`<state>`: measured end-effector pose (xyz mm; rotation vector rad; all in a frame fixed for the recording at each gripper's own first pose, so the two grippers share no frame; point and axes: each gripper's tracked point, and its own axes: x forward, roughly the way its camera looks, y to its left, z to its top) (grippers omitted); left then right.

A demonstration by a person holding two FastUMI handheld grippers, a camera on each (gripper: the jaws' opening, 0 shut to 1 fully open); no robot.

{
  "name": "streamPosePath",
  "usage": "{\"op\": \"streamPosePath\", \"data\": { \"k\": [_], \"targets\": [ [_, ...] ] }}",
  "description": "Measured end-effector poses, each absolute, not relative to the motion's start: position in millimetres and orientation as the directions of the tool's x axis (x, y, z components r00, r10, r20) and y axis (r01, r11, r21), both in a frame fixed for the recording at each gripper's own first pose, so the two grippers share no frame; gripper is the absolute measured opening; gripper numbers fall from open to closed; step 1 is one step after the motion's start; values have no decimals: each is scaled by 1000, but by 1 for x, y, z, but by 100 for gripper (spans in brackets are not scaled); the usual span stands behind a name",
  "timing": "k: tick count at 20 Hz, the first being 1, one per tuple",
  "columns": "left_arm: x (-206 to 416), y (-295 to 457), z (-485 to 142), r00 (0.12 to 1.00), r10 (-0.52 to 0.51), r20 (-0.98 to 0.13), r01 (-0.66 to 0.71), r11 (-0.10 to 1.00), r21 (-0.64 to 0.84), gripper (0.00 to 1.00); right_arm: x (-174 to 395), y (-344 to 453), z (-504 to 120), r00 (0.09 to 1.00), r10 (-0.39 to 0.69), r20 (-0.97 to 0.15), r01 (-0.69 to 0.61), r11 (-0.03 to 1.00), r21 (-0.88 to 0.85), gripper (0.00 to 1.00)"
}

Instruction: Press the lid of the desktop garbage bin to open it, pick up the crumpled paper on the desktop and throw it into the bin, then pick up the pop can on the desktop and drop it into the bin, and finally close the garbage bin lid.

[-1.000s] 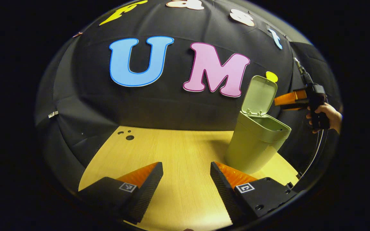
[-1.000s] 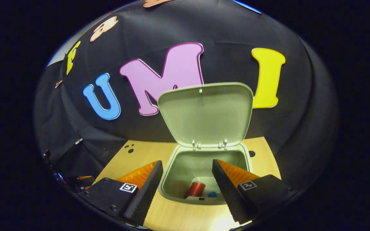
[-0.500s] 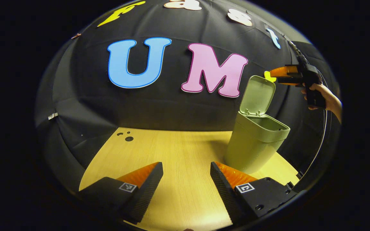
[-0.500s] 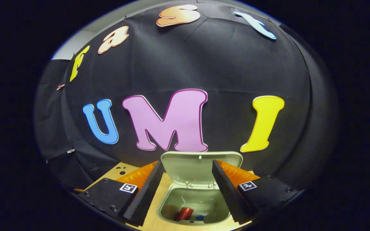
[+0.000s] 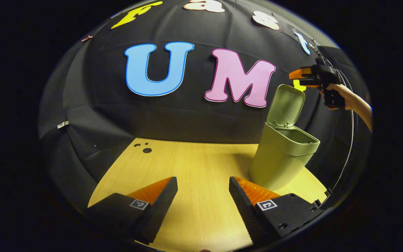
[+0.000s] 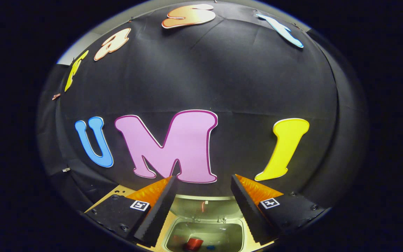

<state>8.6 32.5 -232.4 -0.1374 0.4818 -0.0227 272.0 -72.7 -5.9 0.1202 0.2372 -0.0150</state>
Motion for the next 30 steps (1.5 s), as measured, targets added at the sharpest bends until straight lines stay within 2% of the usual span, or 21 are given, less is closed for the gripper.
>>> {"op": "streamPosePath", "data": {
  "k": [5, 8, 17, 30],
  "targets": [
    [7, 35, -235, 885, -43, -463, -22, 991, -133, 96, 285, -70, -33, 952, 12, -306, 25, 993, 115, 98],
    [8, 34, -234, 884, -46, -464, -17, 991, -131, 96, 282, -72, -36, 951, 13, -310, 21, 994, 107, 98],
    [15, 25, -236, 884, -74, -462, 15, 991, -130, 96, 219, -61, -54, 935, 61, -350, -20, 993, 119, 99],
    [18, 16, -238, 881, -93, -464, 38, 991, -126, 96, 161, -40, -131, 863, 117, -491, -61, 990, 128, 99]
  ]
}}
